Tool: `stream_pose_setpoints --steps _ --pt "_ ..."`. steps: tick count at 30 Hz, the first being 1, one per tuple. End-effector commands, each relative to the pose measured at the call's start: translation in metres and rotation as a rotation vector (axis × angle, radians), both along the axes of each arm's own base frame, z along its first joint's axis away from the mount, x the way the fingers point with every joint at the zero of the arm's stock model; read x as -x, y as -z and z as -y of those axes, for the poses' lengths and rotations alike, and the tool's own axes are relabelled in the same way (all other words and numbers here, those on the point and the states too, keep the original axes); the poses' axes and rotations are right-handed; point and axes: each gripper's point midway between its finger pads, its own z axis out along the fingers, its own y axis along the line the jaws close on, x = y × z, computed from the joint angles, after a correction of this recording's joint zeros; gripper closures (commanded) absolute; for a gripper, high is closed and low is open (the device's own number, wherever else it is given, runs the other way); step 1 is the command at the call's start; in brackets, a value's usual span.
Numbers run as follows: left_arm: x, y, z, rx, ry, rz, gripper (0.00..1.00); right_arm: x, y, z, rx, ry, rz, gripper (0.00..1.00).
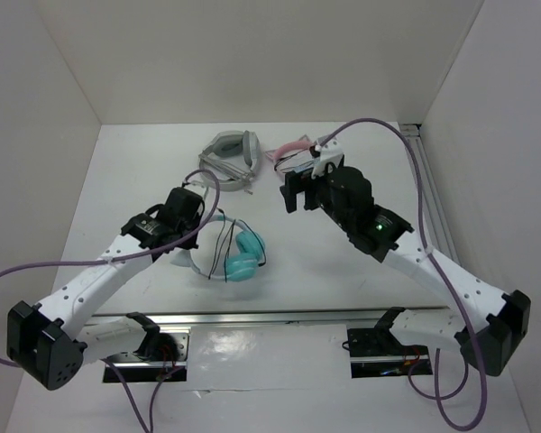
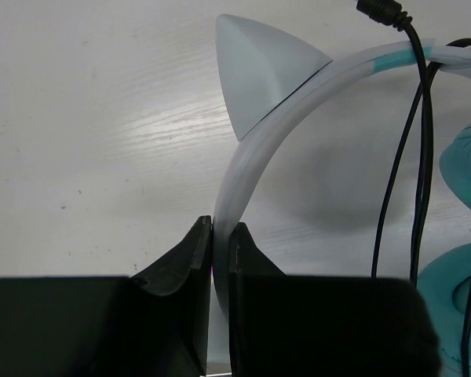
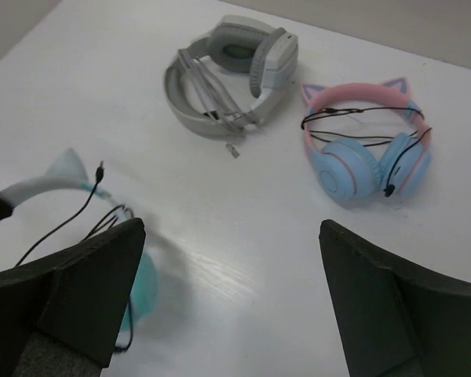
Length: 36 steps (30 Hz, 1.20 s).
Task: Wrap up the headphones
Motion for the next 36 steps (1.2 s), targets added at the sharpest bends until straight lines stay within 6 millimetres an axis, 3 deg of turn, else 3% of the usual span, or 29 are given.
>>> stream_pose_setpoints --steps 1,8,13,14,15,18,19,21,22,23,24,28,31,33,36 --pt "-0.023 -0.022 -0.014 0.058 -0.163 0.107 1.0 0.032 0.003 -0.01 -0.154 -0.068 -0.076 0.01" --pt "-0.04 -0.031 -0.053 0.145 -0.394 0.123 1.0 0.064 0.0 -0.02 -0.239 -0.162 -0.103 0.01" --pt "-0.072 -0.07 -0.086 0.222 -0.581 0.227 1.0 0.072 0.018 -0.022 -0.23 -0.156 -0.157 0.01" --pt "-0.078 -0.076 -0.099 0.218 -0.633 0.247 1.0 0.071 0.031 -0.023 -0.213 -0.148 -0.189 0.01" --pt "-0.087 -0.093 -0.104 0.246 -0.693 0.286 1.0 0.074 0.031 -0.026 -0.212 -0.159 -0.19 0.01" --pt "-0.109 -0.098 -0.124 0.241 -0.86 0.335 1.0 0.08 0.042 -0.032 -0.224 -0.173 -0.209 0.01" --pt "-0.116 -0.096 -0.127 0.247 -0.884 0.329 1.0 0.082 0.047 -0.036 -0.226 -0.187 -0.208 0.01" --pt "-0.138 -0.071 -0.139 0.228 -0.949 0.278 1.0 0.089 0.045 -0.041 -0.25 -0.21 -0.215 0.01" --pt "-0.151 -0.075 -0.144 0.247 -0.983 0.287 1.0 0.093 0.047 -0.045 -0.249 -0.227 -0.216 0.01" --pt "-0.159 -0.066 -0.147 0.242 -0.993 0.252 1.0 0.096 0.049 -0.048 -0.257 -0.233 -0.224 0.01" --pt "-0.18 -0.052 -0.158 0.232 -1.039 0.222 1.0 0.101 0.044 -0.055 -0.269 -0.26 -0.212 0.01" --pt "-0.208 -0.017 -0.191 0.161 -1.121 0.147 1.0 0.114 0.061 -0.07 -0.249 -0.3 -0.242 0.01" --pt "-0.214 0.005 -0.221 0.17 -1.171 0.124 1.0 0.117 0.078 -0.078 -0.187 -0.306 -0.251 0.01" --pt "-0.225 0.008 -0.236 0.201 -1.181 0.157 1.0 0.114 0.085 -0.078 -0.156 -0.288 -0.248 0.01" --pt "-0.226 0.041 -0.245 0.162 -1.195 0.104 1.0 0.112 0.098 -0.081 -0.128 -0.287 -0.26 0.01"
